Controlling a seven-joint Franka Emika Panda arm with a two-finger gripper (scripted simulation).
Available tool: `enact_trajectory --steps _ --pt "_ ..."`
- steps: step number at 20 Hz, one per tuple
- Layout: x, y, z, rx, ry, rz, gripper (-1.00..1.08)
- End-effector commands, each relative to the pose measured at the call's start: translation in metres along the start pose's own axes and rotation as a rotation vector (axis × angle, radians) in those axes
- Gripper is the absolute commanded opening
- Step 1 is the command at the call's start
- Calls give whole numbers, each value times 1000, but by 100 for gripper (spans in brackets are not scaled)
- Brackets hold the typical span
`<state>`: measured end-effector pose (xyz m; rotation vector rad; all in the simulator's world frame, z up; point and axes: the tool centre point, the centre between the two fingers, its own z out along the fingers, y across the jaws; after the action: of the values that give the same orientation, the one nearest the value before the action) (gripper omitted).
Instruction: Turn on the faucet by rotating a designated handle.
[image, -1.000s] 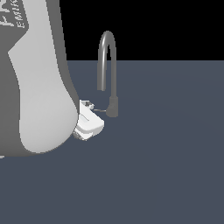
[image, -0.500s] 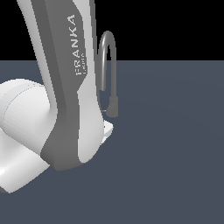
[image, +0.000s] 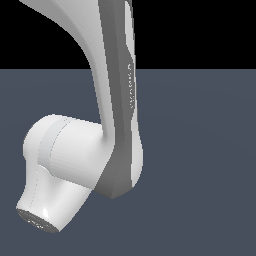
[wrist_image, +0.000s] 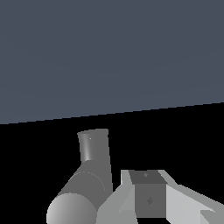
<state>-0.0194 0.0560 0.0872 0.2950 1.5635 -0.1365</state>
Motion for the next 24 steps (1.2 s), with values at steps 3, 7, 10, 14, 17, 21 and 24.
enact_trajectory --steps 3,7,10,14,17,21,24 --pt "8 -4 7 -48 -7 -50 -100" --pt "13 -6 12 -76 -11 -80 -100" --pt "15 -7 14 -89 -13 -94 -100" --pt "16 -8 15 -96 -14 -101 -100" --pt "16 -8 15 -93 -14 -99 -100" --pt "16 -8 15 -93 -14 -98 -100" --pt "9 -4 15 -93 -14 -98 -100"
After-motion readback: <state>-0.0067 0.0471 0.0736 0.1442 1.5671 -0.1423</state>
